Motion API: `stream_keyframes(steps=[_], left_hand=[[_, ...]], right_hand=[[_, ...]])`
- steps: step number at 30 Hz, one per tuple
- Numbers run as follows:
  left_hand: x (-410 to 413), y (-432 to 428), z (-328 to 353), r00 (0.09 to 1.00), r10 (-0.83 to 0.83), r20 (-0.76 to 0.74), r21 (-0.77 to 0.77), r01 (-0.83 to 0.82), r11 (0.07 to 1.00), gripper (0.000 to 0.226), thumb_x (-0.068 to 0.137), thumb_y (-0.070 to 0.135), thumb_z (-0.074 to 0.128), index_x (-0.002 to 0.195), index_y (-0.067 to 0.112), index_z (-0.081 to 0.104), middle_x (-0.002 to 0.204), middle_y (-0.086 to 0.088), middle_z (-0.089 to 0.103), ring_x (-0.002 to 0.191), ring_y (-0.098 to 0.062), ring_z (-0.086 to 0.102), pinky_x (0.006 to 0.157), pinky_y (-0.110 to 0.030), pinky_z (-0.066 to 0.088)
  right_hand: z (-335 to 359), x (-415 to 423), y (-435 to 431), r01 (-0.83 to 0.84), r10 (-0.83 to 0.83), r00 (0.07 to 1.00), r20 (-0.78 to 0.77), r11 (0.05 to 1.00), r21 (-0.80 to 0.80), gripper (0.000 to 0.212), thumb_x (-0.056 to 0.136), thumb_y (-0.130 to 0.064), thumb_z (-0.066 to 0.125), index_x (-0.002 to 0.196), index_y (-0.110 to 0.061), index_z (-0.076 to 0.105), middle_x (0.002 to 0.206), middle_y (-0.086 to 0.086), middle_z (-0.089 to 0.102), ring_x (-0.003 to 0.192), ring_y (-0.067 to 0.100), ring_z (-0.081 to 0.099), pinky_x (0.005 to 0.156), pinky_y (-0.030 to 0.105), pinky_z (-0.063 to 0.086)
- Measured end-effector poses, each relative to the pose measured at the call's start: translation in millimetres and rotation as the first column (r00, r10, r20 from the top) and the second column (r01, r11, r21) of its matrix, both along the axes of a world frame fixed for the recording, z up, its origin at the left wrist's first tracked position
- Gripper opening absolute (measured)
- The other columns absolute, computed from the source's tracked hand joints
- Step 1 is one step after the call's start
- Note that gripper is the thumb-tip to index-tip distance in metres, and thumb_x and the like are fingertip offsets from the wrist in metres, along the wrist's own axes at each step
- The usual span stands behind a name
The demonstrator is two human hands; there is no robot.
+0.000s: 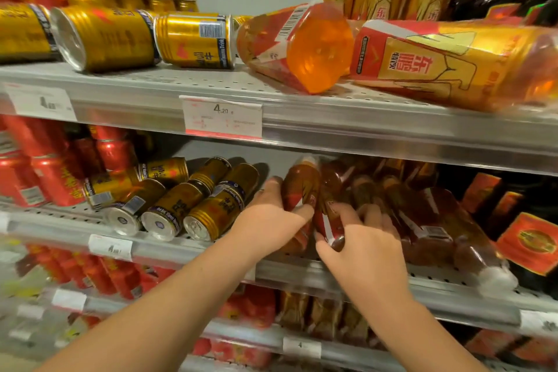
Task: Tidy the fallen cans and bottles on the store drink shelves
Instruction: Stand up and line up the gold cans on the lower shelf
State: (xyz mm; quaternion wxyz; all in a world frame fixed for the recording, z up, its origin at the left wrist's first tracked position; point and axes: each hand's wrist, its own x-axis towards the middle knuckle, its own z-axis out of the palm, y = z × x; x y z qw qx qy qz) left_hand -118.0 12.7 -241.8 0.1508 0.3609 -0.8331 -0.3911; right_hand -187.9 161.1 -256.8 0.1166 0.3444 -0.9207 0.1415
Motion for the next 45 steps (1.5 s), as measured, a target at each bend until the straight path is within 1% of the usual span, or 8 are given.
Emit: stream_keyframes(steps=[9,14,25,30,34,37,41,45], left_hand=[[-7.2,-11.3,-16.3,0.99,0.093,0.109,-0.085,-0.084,0.993,0.048,0.085,0.065,0.059,0.116,0.036,0.038,0.093,0.01,0.065,0.082,-0.015,0.068,0.08,-0.038,0.06],[-11.9,-12.5,-15.3,0.979,0.023,0.202,-0.132,0.004,0.991,0.064,0.085,0.068,0.056,0.137,0.034,0.04,0.118,0.001,0.061,0.098,-0.022,0.067,0.089,-0.041,0.058],[-10.3,-1.8,-33.9,0.996,0.073,0.059,-0.025,-0.071,0.997,0.068,0.076,0.08,0.051,0.135,0.049,0.038,0.118,0.005,0.047,0.098,-0.018,0.06,0.095,-0.042,0.054],[-3.2,2.2,-33.9,0.998,-0.007,0.063,-0.018,0.009,1.0,0.074,0.078,0.081,0.049,0.144,0.055,0.029,0.121,0.009,0.042,0.108,-0.017,0.054,0.092,-0.034,0.044],[18.8,8.1,-38.5,0.997,-0.028,-0.069,0.027,0.03,0.999,0.054,0.084,0.071,0.053,0.133,0.053,0.041,0.121,0.015,0.06,0.098,-0.002,0.064,0.082,-0.028,0.055],[34.0,14.9,-39.4,0.994,-0.087,-0.07,-0.067,0.082,0.994,0.035,0.09,0.059,0.053,0.124,0.05,0.046,0.106,0.015,0.066,0.082,0.002,0.065,0.07,-0.025,0.057],[51.9,13.5,-36.2,0.991,-0.125,0.039,-0.175,0.13,0.976,0.017,0.098,0.049,0.053,0.11,0.038,0.053,0.091,0.012,0.064,0.08,-0.003,0.061,0.069,-0.029,0.054],[65.1,8.1,-39.9,0.989,-0.095,0.111,-0.298,0.124,0.947,0.032,0.1,0.045,0.053,0.075,0.033,0.037,0.074,0.009,0.047,0.067,-0.005,0.046,0.055,-0.023,0.03]], right_hand=[[-11.2,-16.0,9.1,-0.107,0.098,0.984,-0.149,0.993,-0.056,0.062,0.079,-0.055,0.073,0.12,-0.01,0.069,0.103,0.019,0.063,0.094,0.04,0.059,0.078,0.047,0.054],[-7.9,-20.7,16.2,-0.109,0.109,0.977,-0.186,0.994,0.012,0.069,0.077,-0.061,0.072,0.122,-0.008,0.07,0.099,0.019,0.066,0.093,0.04,0.061,0.081,0.047,0.052],[-14.5,-18.8,3.4,-0.059,0.071,0.98,-0.186,0.996,0.07,0.074,0.068,-0.063,0.079,0.115,-0.006,0.072,0.09,0.018,0.066,0.089,0.04,0.061,0.076,0.047,0.052],[-8.3,-10.9,8.7,-0.047,0.06,0.986,-0.155,0.995,0.088,0.071,0.082,-0.07,0.054,0.12,-0.012,0.07,0.1,0.016,0.068,0.095,0.037,0.063,0.08,0.045,0.053],[-5.2,3.3,7.5,0.002,-0.002,0.999,0.037,1.0,-0.01,0.068,0.088,-0.072,0.031,0.126,-0.026,0.065,0.123,0.009,0.065,0.117,0.029,0.058,0.095,0.044,0.049],[-8.8,14.1,8.7,-0.009,0.027,0.981,0.194,0.995,-0.095,0.05,0.093,-0.063,0.038,0.126,-0.032,0.061,0.138,0.003,0.055,0.134,0.023,0.042,0.113,0.044,0.037],[-8.8,19.6,18.2,-0.02,0.07,0.966,0.25,0.98,-0.197,0.017,0.096,-0.042,0.053,0.098,-0.028,0.062,0.099,-0.008,0.056,0.11,0.019,0.049,0.1,0.04,0.046],[-8.9,18.9,24.4,-0.03,0.086,0.963,0.254,0.976,-0.217,0.035,0.097,-0.034,0.053,0.069,-0.033,0.033,0.074,-0.013,0.038,0.081,0.01,0.038,0.075,0.031,0.041]])
